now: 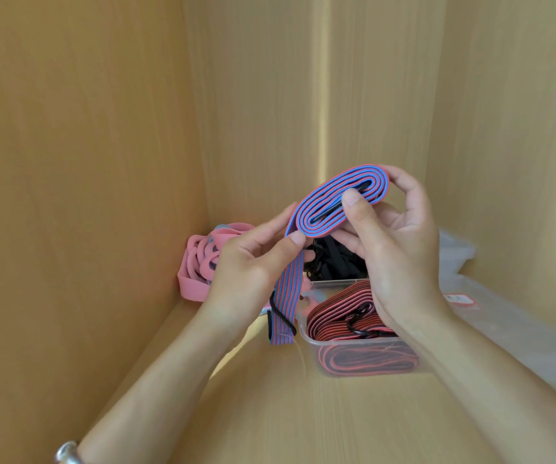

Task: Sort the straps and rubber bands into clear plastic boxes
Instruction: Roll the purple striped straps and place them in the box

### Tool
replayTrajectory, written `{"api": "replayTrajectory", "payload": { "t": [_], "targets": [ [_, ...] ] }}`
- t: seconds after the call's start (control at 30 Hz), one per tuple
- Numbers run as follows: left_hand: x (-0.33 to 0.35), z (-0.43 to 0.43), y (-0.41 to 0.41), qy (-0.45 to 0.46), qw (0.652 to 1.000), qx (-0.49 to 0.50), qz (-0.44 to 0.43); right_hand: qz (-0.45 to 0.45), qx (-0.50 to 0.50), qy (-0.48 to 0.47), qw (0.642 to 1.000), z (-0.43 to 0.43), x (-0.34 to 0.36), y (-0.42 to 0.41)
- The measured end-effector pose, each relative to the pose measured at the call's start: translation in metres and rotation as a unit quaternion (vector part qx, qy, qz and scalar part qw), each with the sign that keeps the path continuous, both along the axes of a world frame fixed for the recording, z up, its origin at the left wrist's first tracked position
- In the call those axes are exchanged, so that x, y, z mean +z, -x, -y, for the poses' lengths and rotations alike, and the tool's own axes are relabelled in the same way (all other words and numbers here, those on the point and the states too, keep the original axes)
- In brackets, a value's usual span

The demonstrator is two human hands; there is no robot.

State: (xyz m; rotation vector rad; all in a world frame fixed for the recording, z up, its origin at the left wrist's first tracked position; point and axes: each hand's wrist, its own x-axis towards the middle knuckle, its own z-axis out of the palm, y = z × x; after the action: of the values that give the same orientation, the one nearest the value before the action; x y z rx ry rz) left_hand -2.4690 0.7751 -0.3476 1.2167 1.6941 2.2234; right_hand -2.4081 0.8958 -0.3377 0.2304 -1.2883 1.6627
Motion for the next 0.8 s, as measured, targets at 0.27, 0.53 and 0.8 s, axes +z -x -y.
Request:
{"api": "replayTrajectory", "payload": {
  "t": [0.27,0.53,0.8],
  "targets": [
    [-0.001,0.001,0.006,-0.018,0.999,0.039,-0.012,0.035,0.071,0.007,0.997,0.003,-0.002,0.001],
    [-0.004,0.0,0.028,-0.022,0.992,0.123,0.034,0.108,0.008,-0.077,0.991,0.002,-0.009,0.004],
    [-0.005,0.001,0.028,-0.009,0.997,0.071,0.03,0.108,-0.007,-0.11,0.988,0.007,-0.009,0.002]
  ]
}}
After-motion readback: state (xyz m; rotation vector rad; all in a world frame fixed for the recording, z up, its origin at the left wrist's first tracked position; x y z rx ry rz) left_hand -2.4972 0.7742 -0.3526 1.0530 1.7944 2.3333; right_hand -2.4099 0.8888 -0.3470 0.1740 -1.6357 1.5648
